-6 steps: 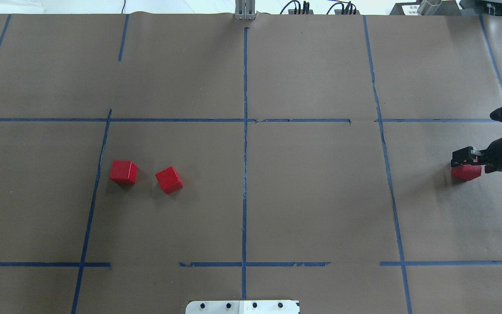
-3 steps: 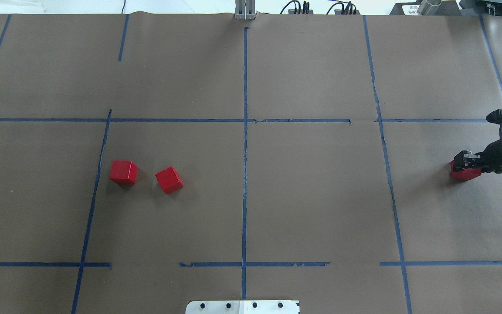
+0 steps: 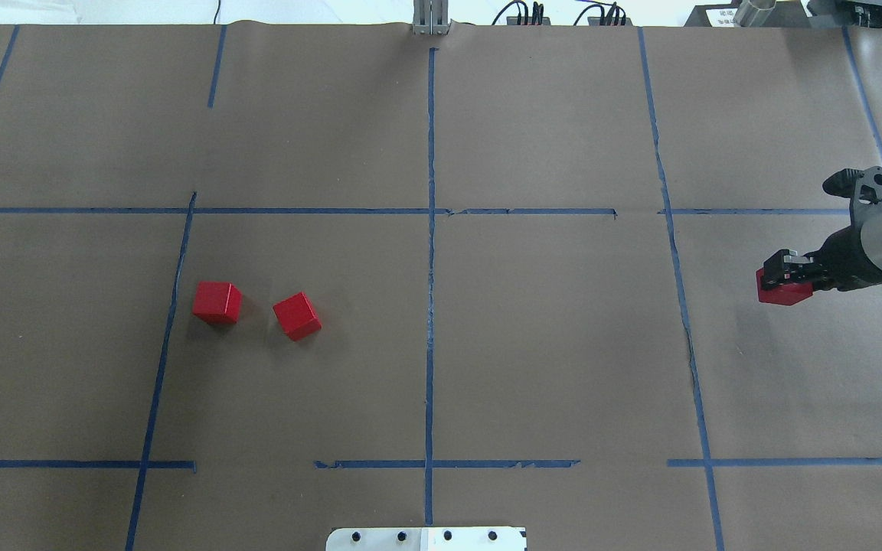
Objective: Form red blocks into L shape at center
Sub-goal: 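Carry the red cube with the right gripper to the table center and lower it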
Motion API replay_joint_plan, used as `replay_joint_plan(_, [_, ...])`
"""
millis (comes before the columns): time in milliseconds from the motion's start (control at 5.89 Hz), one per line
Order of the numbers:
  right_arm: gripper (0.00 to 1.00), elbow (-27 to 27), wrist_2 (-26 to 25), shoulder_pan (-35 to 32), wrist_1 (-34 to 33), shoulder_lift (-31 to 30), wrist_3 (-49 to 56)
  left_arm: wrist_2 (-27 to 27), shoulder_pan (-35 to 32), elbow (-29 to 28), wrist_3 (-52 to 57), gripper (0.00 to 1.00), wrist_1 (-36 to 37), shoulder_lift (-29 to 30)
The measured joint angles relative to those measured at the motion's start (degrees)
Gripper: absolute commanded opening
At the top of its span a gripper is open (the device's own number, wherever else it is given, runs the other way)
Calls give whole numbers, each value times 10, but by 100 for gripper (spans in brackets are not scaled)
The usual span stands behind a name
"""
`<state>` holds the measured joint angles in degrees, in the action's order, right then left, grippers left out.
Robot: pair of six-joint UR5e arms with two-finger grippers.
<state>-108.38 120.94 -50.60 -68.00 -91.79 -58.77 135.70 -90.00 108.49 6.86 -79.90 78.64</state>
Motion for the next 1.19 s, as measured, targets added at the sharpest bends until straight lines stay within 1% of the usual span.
replay_joint_plan(170, [32,-19,-12,31,-78,71,-1,0,0,0,0,100,0,0])
replay_joint_plan(340, [32,-22,-34,69,-143,142,-1,0,0,0,0,100,0,0])
replay_joint_plan(510, [31,-9,-70,111,-192,215,-4,0,0,0,0,100,0,0])
replay_joint_plan(680, [30,25,-101,144,-213,280,-8,0,0,0,0,100,0,0])
replay_joint_plan(850, [28,74,-124,168,-218,339,-26,0,0,1,0,100,0,0])
replay_joint_plan(1189, [27,165,-176,219,-217,432,-98,0,0,2,-1,100,0,0])
